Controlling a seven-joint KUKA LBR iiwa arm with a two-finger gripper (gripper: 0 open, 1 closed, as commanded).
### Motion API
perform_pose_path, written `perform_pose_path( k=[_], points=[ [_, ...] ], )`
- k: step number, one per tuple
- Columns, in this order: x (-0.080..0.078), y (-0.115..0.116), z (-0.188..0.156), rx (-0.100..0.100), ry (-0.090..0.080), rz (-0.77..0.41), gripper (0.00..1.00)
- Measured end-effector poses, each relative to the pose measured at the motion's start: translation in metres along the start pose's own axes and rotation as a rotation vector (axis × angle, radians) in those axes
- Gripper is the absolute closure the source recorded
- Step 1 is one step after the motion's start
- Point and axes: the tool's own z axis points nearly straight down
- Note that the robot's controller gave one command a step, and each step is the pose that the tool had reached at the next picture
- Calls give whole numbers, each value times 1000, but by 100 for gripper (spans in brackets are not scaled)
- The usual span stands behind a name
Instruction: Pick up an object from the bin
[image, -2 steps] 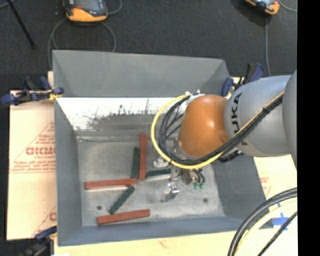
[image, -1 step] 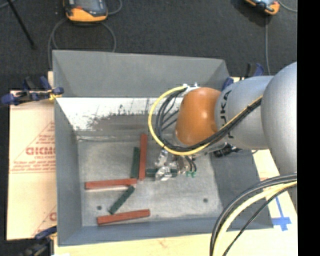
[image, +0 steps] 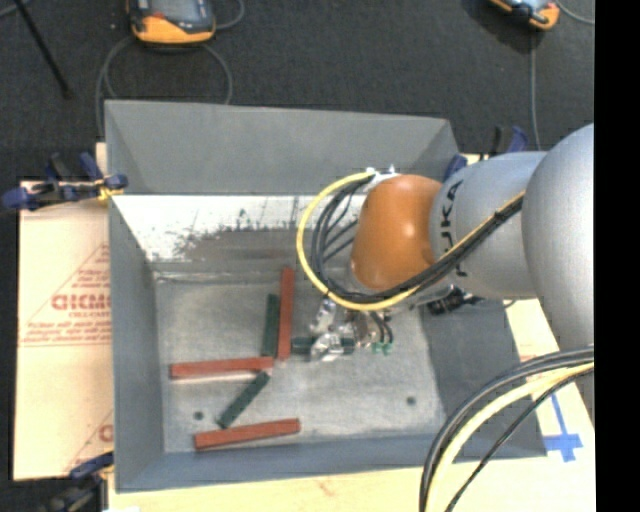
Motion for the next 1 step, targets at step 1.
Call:
perform_pose_path(
  k=[1],
  points=[
    [-10, -14, -165, 7, -9, -30, 100]
  ],
)
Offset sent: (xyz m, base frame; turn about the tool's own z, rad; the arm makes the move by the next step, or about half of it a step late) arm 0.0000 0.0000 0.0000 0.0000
